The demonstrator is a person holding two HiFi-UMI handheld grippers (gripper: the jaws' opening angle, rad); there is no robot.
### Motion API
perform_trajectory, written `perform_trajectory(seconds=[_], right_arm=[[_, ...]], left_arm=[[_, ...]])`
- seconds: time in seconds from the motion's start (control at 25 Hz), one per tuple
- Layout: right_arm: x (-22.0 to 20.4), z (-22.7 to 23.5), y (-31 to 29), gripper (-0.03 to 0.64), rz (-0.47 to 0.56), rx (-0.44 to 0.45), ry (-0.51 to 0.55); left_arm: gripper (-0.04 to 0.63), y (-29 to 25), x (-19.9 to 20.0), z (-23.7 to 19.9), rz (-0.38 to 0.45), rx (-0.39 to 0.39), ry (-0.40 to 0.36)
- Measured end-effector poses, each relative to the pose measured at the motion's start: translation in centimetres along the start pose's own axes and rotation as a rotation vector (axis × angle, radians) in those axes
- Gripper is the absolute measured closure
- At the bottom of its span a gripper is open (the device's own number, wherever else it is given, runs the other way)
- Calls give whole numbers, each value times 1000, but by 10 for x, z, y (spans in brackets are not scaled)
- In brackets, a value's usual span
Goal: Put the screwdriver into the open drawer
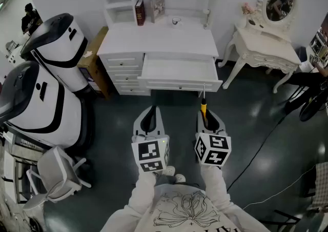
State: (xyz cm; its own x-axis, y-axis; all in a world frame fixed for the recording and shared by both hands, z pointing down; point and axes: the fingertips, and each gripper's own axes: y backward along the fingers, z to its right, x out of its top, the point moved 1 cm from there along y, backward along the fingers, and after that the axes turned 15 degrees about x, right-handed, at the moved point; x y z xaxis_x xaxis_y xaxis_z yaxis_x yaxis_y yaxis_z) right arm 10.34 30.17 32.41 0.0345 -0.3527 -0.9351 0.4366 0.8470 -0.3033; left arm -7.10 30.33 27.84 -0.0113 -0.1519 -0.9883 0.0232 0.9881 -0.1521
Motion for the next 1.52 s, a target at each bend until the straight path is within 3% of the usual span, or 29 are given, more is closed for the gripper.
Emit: perform_trajectory(seconds=[1.04,1.52], right_arm=[[6,12,-55,537,-9,-21,-35],[-2,20,-89,537,-52,-27,-39]], left_arm=[[589,-60,0,-10,-7,-36,-3],[589,-96,-15,-14,-52,-40,-4]])
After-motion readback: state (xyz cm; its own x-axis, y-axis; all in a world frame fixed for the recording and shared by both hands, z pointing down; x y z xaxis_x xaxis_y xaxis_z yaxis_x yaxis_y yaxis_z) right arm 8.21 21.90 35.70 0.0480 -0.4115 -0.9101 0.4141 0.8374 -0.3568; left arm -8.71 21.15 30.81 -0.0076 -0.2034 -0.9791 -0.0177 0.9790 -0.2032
